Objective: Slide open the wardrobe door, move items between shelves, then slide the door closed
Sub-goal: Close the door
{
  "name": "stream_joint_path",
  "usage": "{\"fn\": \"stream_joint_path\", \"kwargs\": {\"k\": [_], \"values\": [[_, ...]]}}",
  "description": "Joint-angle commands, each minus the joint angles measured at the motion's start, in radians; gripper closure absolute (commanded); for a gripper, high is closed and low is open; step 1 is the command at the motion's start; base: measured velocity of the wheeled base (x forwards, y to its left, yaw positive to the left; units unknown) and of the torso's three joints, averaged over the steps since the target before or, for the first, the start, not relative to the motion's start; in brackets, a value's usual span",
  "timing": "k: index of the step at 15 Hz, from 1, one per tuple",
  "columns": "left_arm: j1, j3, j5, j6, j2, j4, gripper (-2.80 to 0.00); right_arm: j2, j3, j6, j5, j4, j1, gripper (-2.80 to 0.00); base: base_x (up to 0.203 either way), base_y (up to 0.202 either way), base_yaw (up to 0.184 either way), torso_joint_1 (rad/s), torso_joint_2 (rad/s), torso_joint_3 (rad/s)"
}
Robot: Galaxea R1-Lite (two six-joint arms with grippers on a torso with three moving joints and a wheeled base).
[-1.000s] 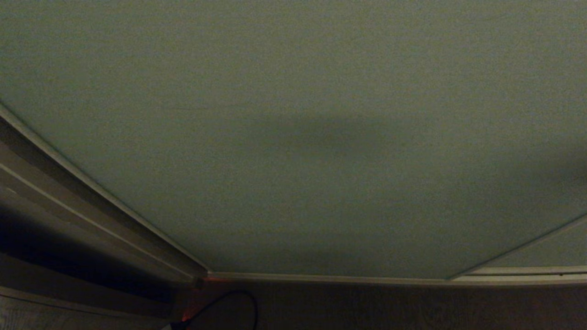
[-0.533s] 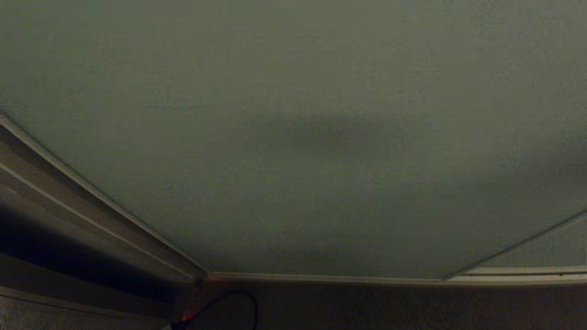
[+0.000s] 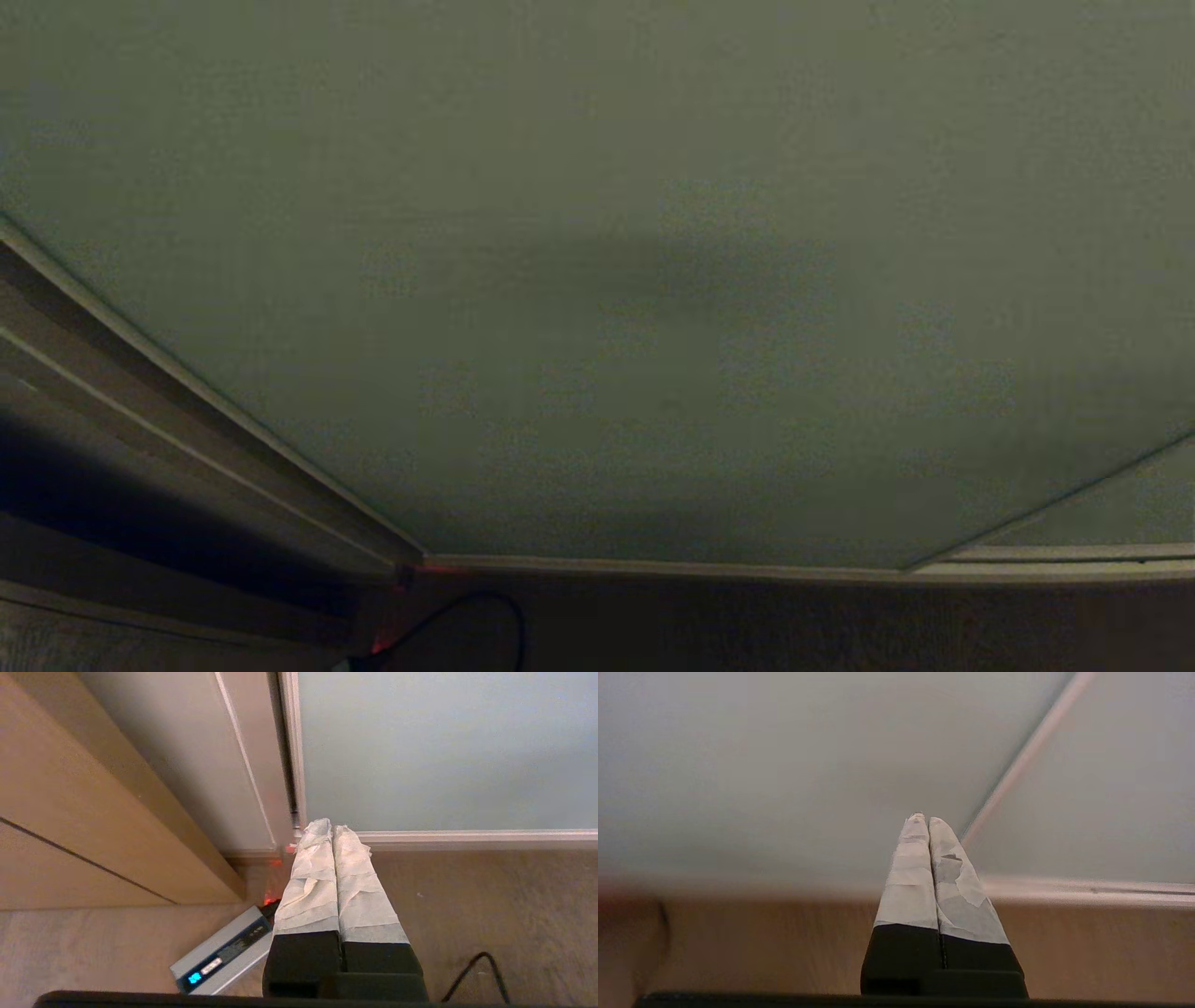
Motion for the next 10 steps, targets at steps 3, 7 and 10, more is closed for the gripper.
{"fn": "stream_joint_path", "kwargs": {"k": [3,7,10], "values": [[0.002,0.000,0.000,0.001,-0.001,0.001,0.00,-0.269,0.216,-0.070,-0.005,0.069,0.064,0.00,0.000,0.000,0.000,0.000,0.00,0.000],[0.002,0.000,0.000,0.000,-0.001,0.001,0.00,-0.410,0.280,-0.081,0.003,0.176,0.061,0.00,0.000,0.000,0.000,0.000,0.00,0.000],[0.002,0.000,0.000,0.001,-0.001,0.001,0.00,-0.443,0.389,-0.072,0.005,0.164,0.060,0.00,0.000,0.000,0.000,0.000,0.00,0.000]]}}
